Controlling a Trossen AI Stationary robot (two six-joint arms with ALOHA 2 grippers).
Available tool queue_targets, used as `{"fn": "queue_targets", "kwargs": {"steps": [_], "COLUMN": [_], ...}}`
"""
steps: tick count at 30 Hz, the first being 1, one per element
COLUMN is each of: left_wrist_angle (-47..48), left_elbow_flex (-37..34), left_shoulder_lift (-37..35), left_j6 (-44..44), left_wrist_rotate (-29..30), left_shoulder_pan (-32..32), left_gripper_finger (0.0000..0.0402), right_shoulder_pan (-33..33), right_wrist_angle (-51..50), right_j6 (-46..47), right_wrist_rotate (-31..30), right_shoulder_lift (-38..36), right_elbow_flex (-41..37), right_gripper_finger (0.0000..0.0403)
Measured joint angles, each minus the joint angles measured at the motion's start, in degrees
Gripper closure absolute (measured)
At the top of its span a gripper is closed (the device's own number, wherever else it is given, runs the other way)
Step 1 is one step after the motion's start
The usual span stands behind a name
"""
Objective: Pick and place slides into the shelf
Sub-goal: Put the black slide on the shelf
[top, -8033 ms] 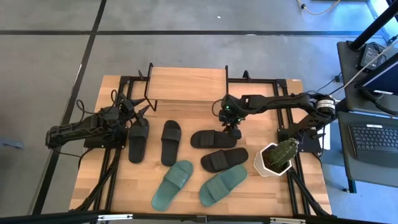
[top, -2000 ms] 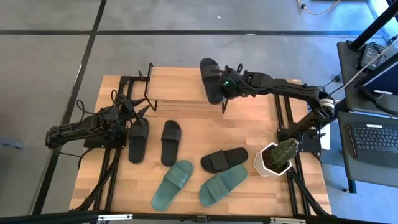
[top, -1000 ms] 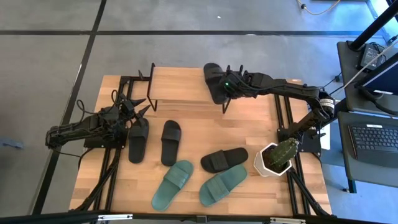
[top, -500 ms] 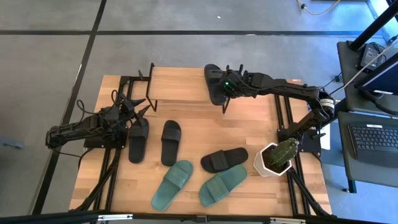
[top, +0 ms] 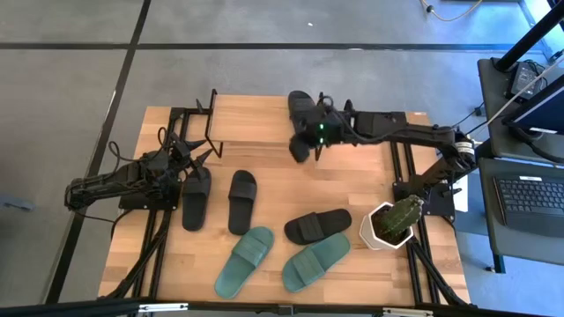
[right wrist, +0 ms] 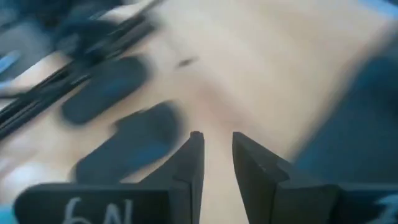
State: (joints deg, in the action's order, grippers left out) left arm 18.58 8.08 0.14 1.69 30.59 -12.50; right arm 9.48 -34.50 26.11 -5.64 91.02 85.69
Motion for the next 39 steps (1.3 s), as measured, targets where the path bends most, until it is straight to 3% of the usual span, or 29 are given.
{"fn": "queue_targets", "kwargs": {"steps": [4,11,15,23,31,39], "left_wrist_angle": [0.02,0.04,0.07,0.27,0.27,0.28], "left_elbow_flex": [0.00,0.00,0.00,0.00,0.00,0.00], "left_shoulder_lift": [0.00,0.00,0.00,0.00,0.00,0.00], "left_j6": [0.00,0.00,0.00,0.00,0.00,0.00], "left_wrist_rotate": [-0.01,0.00,0.00,-0.02,0.00,0.00], "left_shoulder_pan": [0.00,0.01,-0.01,0.01,0.00,0.01], "left_gripper_finger": [0.0230,0.0230,0.0230,0.0230,0.0230,0.0230], "right_shoulder_pan": [-5.99,-16.45,-19.60,-22.84,-23.64,-23.53], "right_wrist_angle": [-0.70,-1.50,1.17,3.62,7.14,7.32], "right_j6": [-2.53,-18.42,-20.21,-20.42,-23.31,-23.63], "right_wrist_rotate": [4.28,4.18,2.75,2.69,2.36,-5.30], "right_shoulder_lift": [0.00,0.02,0.04,0.04,0.17,0.17], "right_elbow_flex": [0.07,0.07,0.07,-1.22,-11.91,-19.27], "right_gripper_finger": [0.0318,0.0318,0.0318,0.0318,0.0318,0.0318]}}
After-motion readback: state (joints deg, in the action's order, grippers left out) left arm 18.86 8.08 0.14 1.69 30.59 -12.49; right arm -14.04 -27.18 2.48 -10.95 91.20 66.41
